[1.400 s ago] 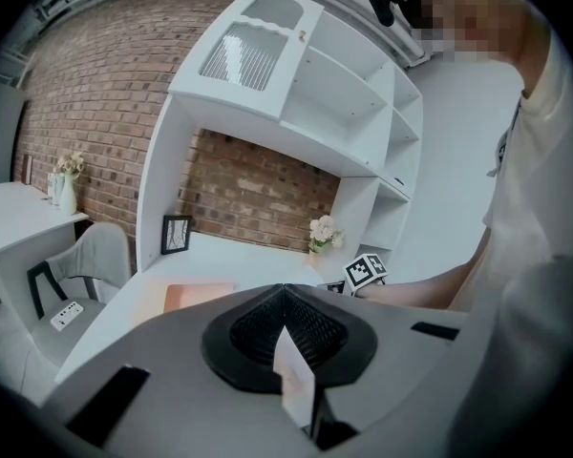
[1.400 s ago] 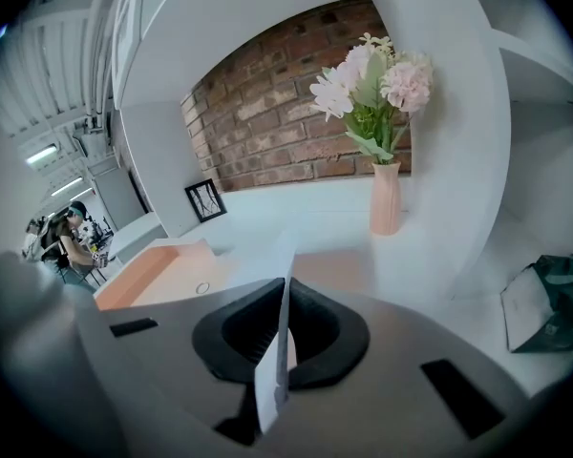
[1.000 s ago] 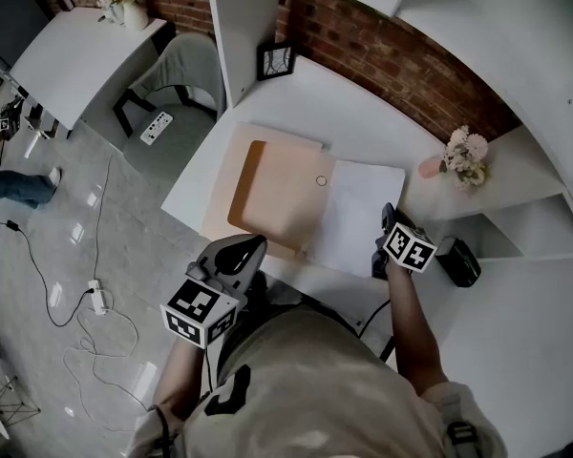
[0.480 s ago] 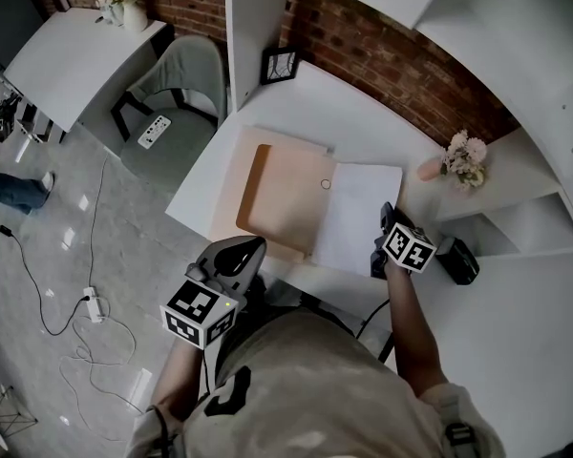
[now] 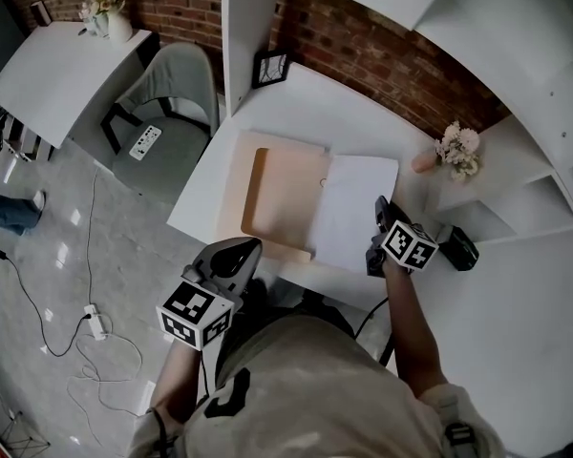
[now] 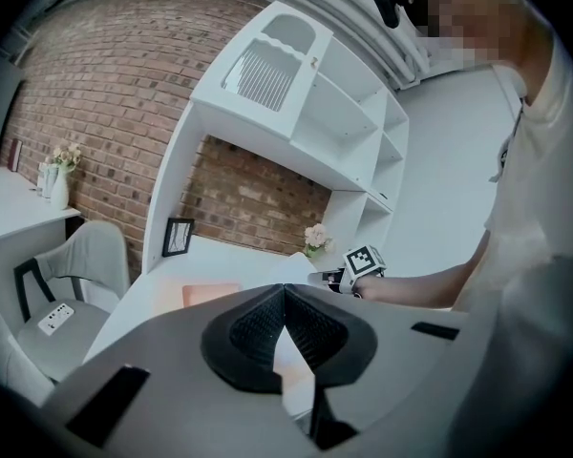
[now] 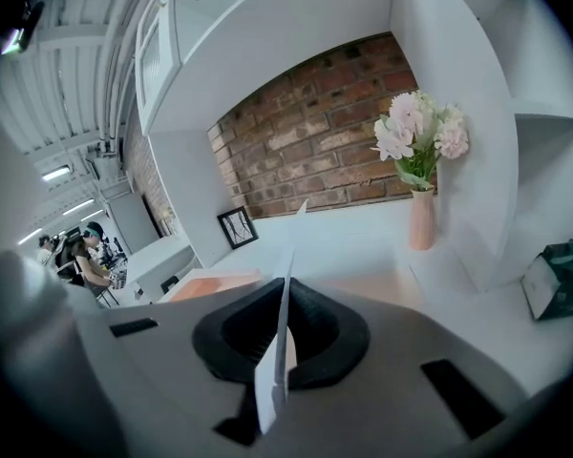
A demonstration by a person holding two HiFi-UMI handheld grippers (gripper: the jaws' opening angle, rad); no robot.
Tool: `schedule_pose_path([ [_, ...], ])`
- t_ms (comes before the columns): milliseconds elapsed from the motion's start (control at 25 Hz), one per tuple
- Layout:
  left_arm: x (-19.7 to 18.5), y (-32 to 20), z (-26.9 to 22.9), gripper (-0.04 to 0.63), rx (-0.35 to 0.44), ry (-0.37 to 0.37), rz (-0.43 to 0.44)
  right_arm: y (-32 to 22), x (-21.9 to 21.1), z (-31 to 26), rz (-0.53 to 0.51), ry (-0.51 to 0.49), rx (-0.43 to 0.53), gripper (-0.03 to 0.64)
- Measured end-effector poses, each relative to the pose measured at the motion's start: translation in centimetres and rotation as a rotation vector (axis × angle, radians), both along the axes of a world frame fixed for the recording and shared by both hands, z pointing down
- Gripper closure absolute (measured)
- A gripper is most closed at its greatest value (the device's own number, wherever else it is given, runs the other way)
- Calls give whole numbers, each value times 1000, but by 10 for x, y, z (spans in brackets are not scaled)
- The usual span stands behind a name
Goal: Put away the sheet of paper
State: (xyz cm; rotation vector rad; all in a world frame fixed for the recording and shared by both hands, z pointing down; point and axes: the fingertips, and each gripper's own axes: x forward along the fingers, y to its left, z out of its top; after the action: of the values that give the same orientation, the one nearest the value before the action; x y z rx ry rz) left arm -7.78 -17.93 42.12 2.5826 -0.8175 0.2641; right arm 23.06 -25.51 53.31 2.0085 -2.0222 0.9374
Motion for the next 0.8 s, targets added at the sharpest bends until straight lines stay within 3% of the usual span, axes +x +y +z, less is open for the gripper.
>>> schedule_pose_path([
  [480,1,-2,-3,580,-14,-5,-36,-8,-1,23,0,-77,-53,589],
  [800,20,1,-10,580,-19,-70,-81,-24,-1,41,-43,-169,-63,589],
])
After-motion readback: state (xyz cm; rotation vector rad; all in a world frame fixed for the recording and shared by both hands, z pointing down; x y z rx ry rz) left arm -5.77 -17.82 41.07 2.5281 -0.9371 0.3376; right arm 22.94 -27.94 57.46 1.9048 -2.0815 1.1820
